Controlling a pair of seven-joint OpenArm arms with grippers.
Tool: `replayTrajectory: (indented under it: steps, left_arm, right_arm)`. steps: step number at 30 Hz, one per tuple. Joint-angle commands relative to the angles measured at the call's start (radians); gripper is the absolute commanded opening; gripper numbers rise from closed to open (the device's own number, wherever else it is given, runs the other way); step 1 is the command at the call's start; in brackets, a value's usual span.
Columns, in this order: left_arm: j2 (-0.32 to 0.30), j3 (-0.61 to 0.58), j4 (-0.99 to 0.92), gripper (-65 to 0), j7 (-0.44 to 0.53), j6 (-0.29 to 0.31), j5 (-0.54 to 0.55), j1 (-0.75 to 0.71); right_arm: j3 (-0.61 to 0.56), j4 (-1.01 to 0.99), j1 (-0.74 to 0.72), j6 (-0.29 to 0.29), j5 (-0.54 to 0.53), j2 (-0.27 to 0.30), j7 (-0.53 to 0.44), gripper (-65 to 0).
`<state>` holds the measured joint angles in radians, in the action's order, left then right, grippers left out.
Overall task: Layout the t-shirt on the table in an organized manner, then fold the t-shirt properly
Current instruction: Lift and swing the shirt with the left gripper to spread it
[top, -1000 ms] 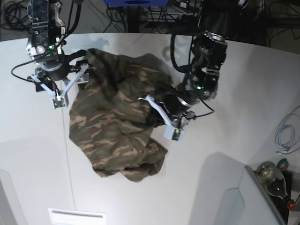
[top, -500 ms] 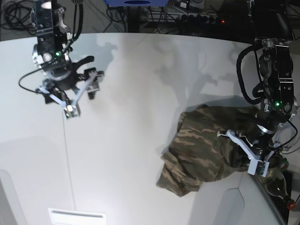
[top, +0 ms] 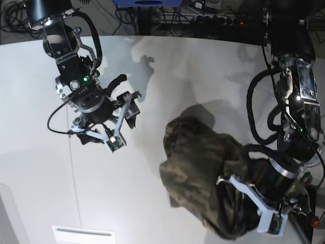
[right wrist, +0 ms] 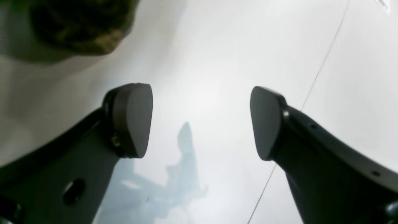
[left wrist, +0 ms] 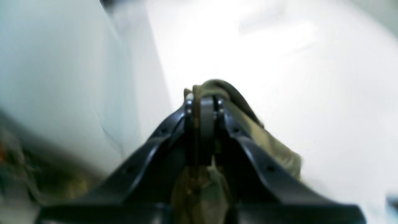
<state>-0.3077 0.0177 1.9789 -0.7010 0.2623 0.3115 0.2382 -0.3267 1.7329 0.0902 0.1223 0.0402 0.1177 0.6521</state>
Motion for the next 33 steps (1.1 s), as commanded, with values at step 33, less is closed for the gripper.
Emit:
replayTrajectory:
  steps: [33]
  left_arm:
    - [0.443, -0.453, -0.405, -65.0, 0.145, -0.122, -0.271, 0.522]
  right_arm:
    - [0.275, -0.044, 0.213, -0.135, -0.007, -0.109, -0.016, -19.7]
